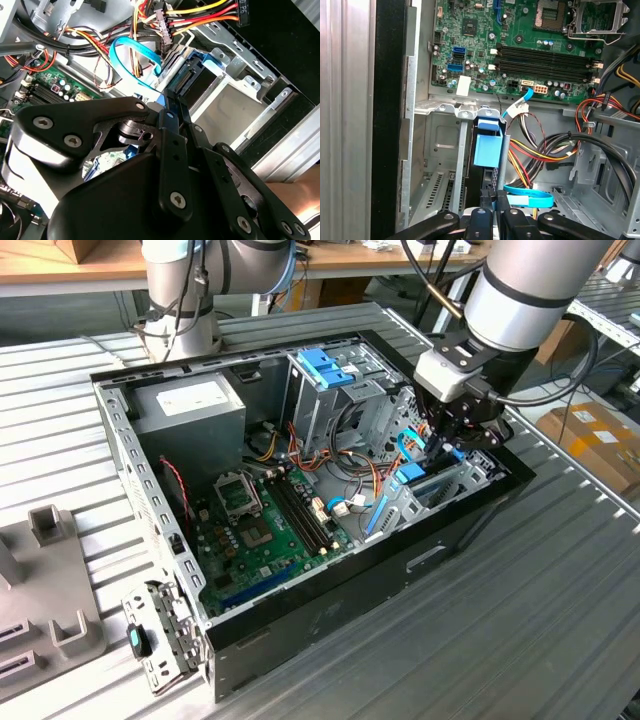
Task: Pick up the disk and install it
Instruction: 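Insert the first disk wire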
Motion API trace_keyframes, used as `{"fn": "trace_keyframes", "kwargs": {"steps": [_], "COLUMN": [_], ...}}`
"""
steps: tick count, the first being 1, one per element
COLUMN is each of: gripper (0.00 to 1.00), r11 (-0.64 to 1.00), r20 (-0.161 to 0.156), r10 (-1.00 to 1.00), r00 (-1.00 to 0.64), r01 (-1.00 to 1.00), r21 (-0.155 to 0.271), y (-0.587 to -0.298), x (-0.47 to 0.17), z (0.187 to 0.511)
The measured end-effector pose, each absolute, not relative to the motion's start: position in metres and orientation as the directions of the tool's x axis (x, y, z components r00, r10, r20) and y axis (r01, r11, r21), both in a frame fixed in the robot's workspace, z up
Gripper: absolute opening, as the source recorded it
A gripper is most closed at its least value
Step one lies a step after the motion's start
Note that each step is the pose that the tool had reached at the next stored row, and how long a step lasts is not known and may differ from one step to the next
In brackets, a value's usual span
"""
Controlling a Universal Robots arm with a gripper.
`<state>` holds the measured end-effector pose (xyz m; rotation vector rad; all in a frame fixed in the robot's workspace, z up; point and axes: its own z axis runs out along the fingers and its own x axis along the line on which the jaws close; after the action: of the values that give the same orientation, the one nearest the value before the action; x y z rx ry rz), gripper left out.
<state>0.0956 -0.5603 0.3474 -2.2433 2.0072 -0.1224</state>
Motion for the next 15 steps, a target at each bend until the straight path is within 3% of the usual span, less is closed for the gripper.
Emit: {"fn": "trace_keyframes", "kwargs": {"steps": [15], "gripper": [0.16], "r11": [-0.105], "r20": [-0.025], "r10": [-0.994], "r00": [0.110], "r01": [-0.983], "r21": [-0.150], "y": [-0.5614], "x": [0.0957], "z": [0.3506]}}
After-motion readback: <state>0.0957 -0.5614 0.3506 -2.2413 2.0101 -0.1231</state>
